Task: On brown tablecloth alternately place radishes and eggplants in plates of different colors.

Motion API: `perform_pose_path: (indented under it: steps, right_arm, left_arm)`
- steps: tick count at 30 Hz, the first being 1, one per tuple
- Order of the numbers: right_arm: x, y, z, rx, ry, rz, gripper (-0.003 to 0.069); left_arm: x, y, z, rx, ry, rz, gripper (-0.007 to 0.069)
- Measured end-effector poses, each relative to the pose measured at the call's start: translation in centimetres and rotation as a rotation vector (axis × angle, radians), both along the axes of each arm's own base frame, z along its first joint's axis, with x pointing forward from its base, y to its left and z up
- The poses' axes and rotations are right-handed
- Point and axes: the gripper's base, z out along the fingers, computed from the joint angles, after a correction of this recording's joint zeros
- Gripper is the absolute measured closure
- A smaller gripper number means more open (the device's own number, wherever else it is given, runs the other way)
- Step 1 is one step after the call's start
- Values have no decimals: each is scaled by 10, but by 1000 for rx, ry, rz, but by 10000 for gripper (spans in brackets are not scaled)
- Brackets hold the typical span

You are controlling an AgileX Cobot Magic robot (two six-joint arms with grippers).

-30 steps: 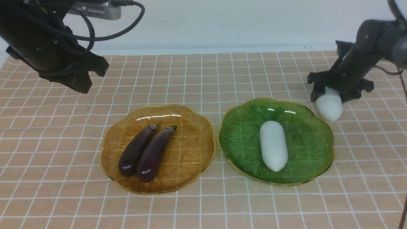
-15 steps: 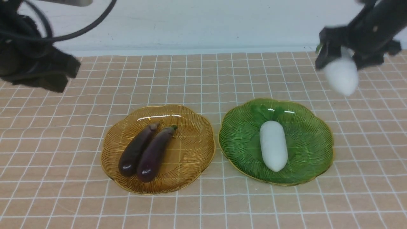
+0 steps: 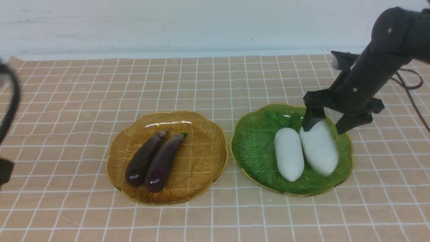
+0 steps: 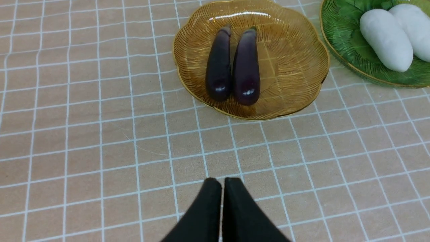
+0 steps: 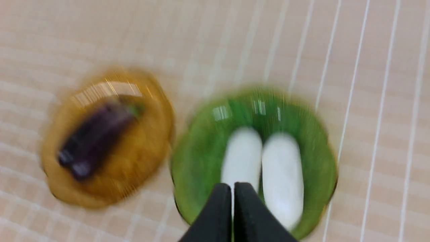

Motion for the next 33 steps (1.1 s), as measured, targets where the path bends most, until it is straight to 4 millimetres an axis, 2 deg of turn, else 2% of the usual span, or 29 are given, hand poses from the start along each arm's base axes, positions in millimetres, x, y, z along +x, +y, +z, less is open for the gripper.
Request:
perform_pose_path:
  steps: [2, 3, 5, 7, 9, 10, 12, 14, 15, 17, 18, 21, 24, 28, 30, 33]
  right_arm:
    - [-46, -8, 28, 28, -151, -3, 662]
    - [-61, -11, 33, 38, -202, -7, 666]
    - [-109, -21, 48, 90, -422, -39, 672]
    - [-143, -29, 52, 125, -570, -61, 674]
    - [-185, -40, 43, 185, -787, -108, 674]
    - [-200, -44, 36, 208, -866, -128, 674]
    - [-224, -53, 10, 254, -1024, -176, 674]
    - [-243, -58, -8, 283, -1120, -199, 674]
    - [-251, -61, -23, 298, -1168, -213, 674]
    - [-259, -64, -47, 312, -1221, -231, 674]
    - [-260, -64, -53, 315, -1231, -234, 674]
    - [-255, -65, -84, 319, -1252, -258, 674]
    - [-244, -66, -101, 328, -1259, -286, 674]
    - [-243, -66, -103, 333, -1275, -295, 674]
    - [-243, -66, -103, 333, -1276, -295, 674]
    - [-243, -66, -103, 333, -1276, -295, 674]
  left_arm:
    - [0, 0, 0, 0, 2, 0, 628]
    - [0, 0, 0, 0, 2, 0, 628]
    - [0, 0, 0, 0, 2, 0, 628]
    - [0, 0, 0, 0, 2, 0, 628]
    - [0, 0, 0, 0, 2, 0, 628]
    - [0, 0, 0, 0, 2, 0, 628]
    - [0, 0, 0, 0, 2, 0, 628]
    - [0, 0, 0, -1, 0, 1, 628]
    - [1, 0, 0, -2, -6, 1, 628]
    - [3, 0, 2, -9, -38, 4, 628]
    - [4, 0, 4, -13, -58, 7, 628]
    - [8, 0, 9, -27, -131, 15, 628]
    - [9, -1, 11, -32, -203, 11, 628]
    - [-5, 1, 3, 2, -315, -17, 628]
    - [-20, 4, -8, 0, -385, -16, 628]
    - [-31, 6, -24, -23, -444, -2, 628]
